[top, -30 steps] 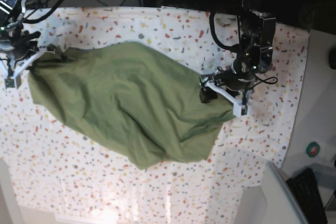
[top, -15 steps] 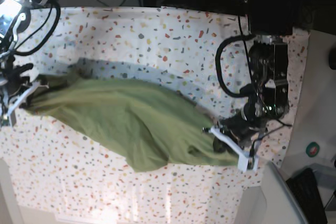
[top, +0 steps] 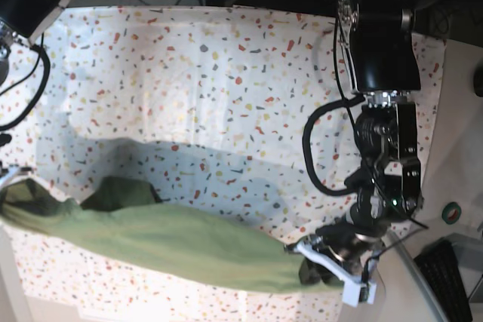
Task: Layout the t-shirt on the table in an organized manner, then fold the t-shirt properly
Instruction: 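Stretch the shirt between both grippers, pulling them apart across the table, then release the shirt with the left gripper and move it onto the shirt's middle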
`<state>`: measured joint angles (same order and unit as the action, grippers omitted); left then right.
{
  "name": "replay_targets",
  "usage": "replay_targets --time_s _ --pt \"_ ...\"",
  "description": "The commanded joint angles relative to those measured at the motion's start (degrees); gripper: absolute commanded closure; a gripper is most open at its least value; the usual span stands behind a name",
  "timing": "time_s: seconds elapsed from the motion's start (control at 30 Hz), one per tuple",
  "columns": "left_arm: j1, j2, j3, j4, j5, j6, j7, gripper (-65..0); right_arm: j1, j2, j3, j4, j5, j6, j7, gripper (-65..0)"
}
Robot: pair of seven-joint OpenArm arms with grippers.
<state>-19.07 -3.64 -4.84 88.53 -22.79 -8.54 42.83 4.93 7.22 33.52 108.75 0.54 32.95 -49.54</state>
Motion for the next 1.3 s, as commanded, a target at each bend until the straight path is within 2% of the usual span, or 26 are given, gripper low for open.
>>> replay_targets --time_s 0.0,0.07,0.3,0.43,0.73,0.87,0.97,1.0,1.13,1.2,1.27 --pt "1.3 -0.8 -0.1 1.0 -0.4 0.0 -0.6 0.0 -1.6 0.1 0.3 0.7 -0.1 -0.2 0.3 0.0" --pt "4.9 -2.6 0.6 0.5 -0.4 0.0 -0.6 0.0 -4.6 -2.1 0.4 0.7 -0.1 -0.2 0.3 0.0" --pt "14.4 -5.4 0.4 -5.6 -0.3 0.0 -0.7 0.0 -13.0 -5.5 0.1 -1.7 -0.3 -0.2 0.3 0.0" --pt "15.2 -5.5 0.6 -10.2 -0.3 0.0 -0.8 0.0 -13.0 -5.5 0.1 -8.3 -0.3 -0.2 0.8 0.0" --pt "11.8 -5.6 0.8 -18.4 -0.3 0.0 -0.3 0.0 -7.9 -5.4 -0.2 -14.8 -0.4 -0.2 1.5 0.0" --pt "11.3 -5.7 0.1 -18.4 -0.3 0.0 5.8 0.0 -6.6 -5.4 -0.2 -17.0 -0.4 -0.2 1.4 0.0" --pt "11.1 -5.8 -0.1 -17.9 -0.3 0.0 7.0 0.0 -5.5 -4.4 -0.2 -19.0 -0.4 -0.2 1.4 0.0" --pt "11.2 -5.9 -0.1 -17.7 -0.3 0.0 7.0 -3.5 -5.3 -4.3 -0.2 -19.5 -0.4 -0.2 1.4 0.0" --pt "12.0 -6.3 -0.1 -16.5 -0.4 0.0 6.9 -38.3 -5.2 -4.1 -0.2 -19.9 -0.4 -0.2 1.4 0.0" --pt "13.6 -7.2 -0.2 -15.0 -0.4 0.0 6.6 -48.4 -5.8 -4.2 -0.1 -19.5 -0.2 -0.2 1.4 0.0" --pt "14.9 -7.4 -1.8 -12.4 -0.4 0.0 6.0 -52.2 -6.5 -4.4 0.4 -18.5 -0.1 -0.2 1.8 0.0"
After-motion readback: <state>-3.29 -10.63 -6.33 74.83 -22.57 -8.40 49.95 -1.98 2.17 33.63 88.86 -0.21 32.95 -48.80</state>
